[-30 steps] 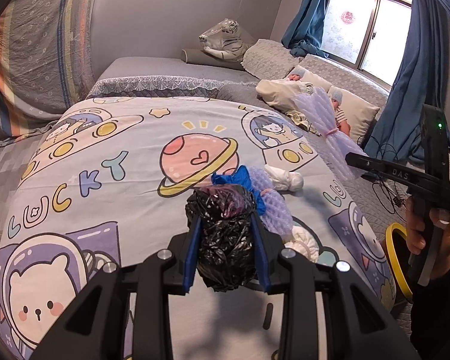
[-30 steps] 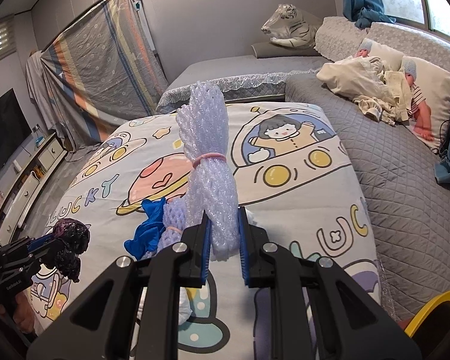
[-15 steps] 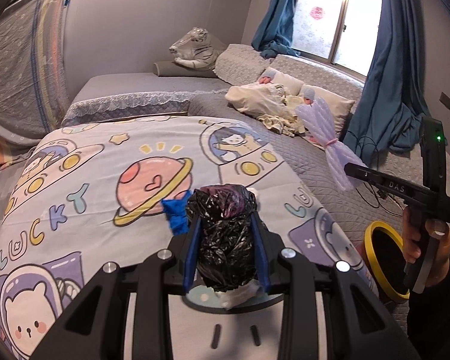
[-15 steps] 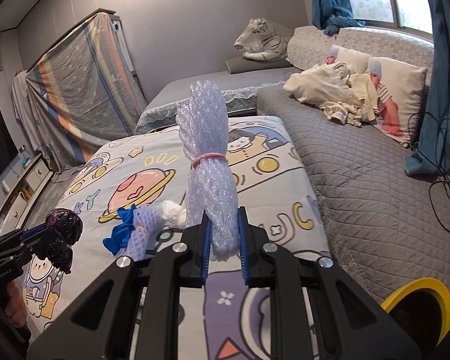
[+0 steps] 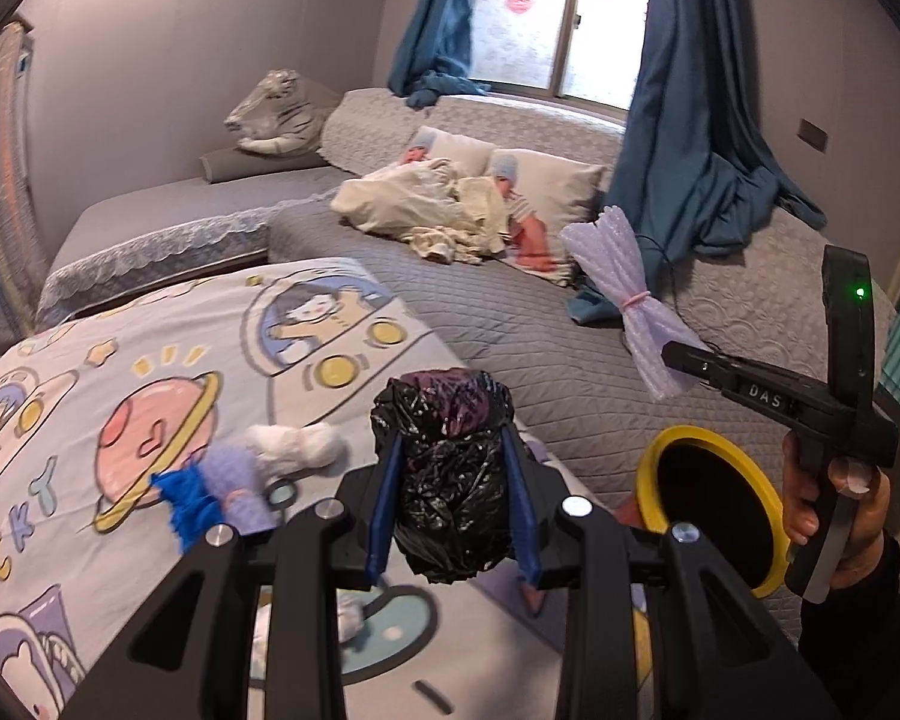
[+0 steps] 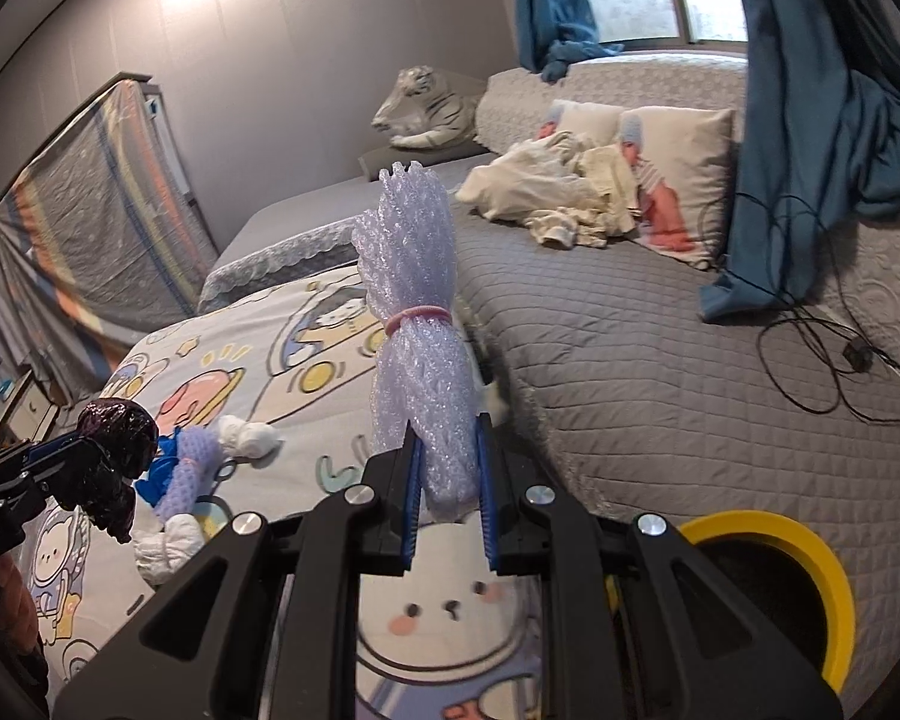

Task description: Collect trash

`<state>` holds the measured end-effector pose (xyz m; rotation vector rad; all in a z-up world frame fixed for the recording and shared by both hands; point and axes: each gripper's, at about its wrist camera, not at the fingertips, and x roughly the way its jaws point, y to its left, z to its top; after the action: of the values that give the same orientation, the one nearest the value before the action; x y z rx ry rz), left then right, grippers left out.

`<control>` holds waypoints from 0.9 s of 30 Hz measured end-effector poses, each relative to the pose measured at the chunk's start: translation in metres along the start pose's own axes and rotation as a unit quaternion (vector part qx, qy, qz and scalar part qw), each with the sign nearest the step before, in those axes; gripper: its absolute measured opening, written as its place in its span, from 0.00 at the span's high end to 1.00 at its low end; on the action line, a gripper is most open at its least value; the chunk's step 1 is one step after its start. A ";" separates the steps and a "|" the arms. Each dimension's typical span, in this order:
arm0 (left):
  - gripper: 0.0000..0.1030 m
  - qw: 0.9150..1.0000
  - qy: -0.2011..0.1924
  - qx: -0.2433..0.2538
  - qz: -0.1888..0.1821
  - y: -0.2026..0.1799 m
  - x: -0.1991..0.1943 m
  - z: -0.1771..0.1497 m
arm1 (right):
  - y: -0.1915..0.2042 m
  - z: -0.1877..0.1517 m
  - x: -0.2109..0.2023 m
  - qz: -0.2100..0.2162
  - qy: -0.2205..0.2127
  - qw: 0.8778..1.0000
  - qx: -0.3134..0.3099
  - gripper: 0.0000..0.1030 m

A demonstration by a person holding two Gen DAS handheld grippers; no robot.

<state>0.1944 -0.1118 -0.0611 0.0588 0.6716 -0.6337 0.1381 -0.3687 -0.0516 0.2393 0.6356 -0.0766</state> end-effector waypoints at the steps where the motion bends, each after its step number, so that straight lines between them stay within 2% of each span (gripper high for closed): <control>1: 0.71 1.000 0.002 0.006 -0.007 -0.008 0.005 0.003 | -0.008 -0.001 -0.004 -0.006 -0.002 1.000 0.005 0.85; 13: 0.71 0.993 0.018 0.079 -0.088 -0.107 0.051 0.016 | -0.091 -0.033 -0.045 -0.082 -0.015 0.995 0.059 0.85; 17: 0.71 0.988 0.020 0.101 -0.114 -0.140 0.062 0.017 | -0.110 -0.044 -0.056 -0.103 -0.016 0.992 0.072 0.85; 27: 0.71 0.977 0.037 0.129 -0.165 -0.196 0.087 0.005 | -0.149 -0.075 -0.065 -0.139 -0.001 0.984 0.111 0.85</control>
<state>0.1387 -0.3177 -0.0802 0.2152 0.6735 -1.0412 0.0206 -0.4945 -0.1005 0.3639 0.6557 -0.4183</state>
